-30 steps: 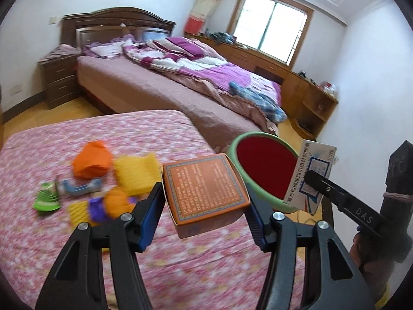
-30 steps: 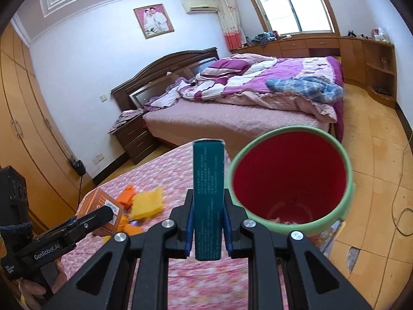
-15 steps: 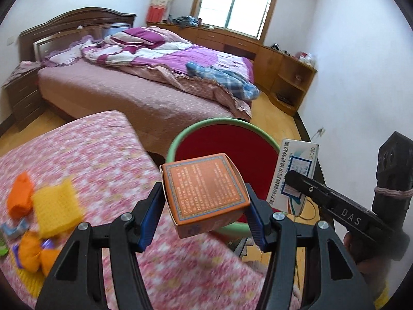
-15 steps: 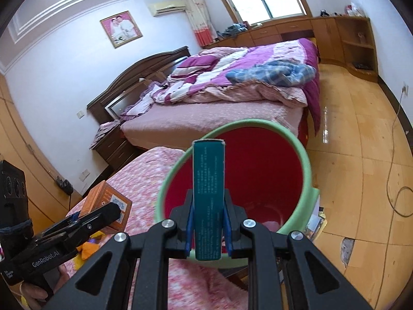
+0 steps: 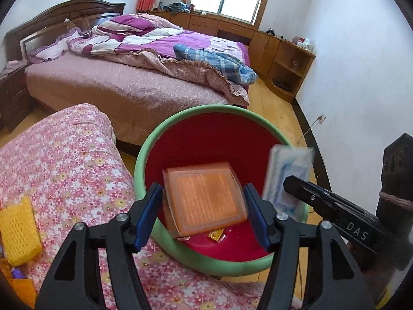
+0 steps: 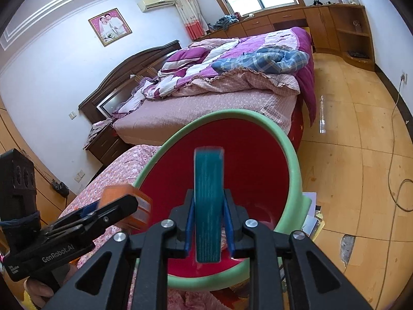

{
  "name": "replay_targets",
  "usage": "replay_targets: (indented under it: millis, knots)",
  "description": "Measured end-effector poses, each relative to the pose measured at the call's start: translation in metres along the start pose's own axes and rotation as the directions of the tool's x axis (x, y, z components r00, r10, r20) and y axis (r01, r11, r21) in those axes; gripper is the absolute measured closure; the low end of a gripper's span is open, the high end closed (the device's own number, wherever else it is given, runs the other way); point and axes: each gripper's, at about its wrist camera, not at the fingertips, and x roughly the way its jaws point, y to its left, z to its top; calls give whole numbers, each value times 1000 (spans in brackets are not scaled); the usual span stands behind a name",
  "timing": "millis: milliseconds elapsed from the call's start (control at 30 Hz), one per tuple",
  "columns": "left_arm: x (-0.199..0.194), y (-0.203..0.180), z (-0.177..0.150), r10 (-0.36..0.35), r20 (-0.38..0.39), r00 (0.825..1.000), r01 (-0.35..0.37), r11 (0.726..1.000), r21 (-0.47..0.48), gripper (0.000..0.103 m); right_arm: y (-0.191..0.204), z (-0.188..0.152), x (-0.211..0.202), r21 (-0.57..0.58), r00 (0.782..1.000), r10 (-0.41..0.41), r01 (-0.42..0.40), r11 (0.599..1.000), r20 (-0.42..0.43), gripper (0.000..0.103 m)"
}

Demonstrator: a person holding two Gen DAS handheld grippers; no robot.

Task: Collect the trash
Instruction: 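Carry the orange box and medicine box over the red bucket and open both tools, then move both open tools back over the items on the bed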

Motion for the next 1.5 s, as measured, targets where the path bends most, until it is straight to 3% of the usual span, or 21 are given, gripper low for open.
replay_targets:
  millis: [33, 233, 767, 1067, 1500]
  knots:
    - [0, 1, 0, 0, 3, 1000, 0, 1000, -6, 35, 2, -1, -1, -1, 1000, -2, 2, 1000, 4, 68]
    - [-8, 7, -3, 3, 15, 1000, -3, 998, -56, 34, 1, -3, -7, 17, 1000, 7, -8, 1000, 29, 61]
    - [-80, 27, -23, 14, 52, 999, -6, 990, -142, 34, 37, -13, -37, -11, 999, 41, -40, 999, 31, 50]
    - [-126, 42, -38, 63, 101, 993, -44, 982, -185, 34, 76, -26, -51, -58, 997, 78, -78, 995, 1, 49]
    - [-191, 93, -68, 196, 134, 971, -151, 946, -287, 34, 147, -52, -57, -126, 985, 154, -162, 979, -73, 47]
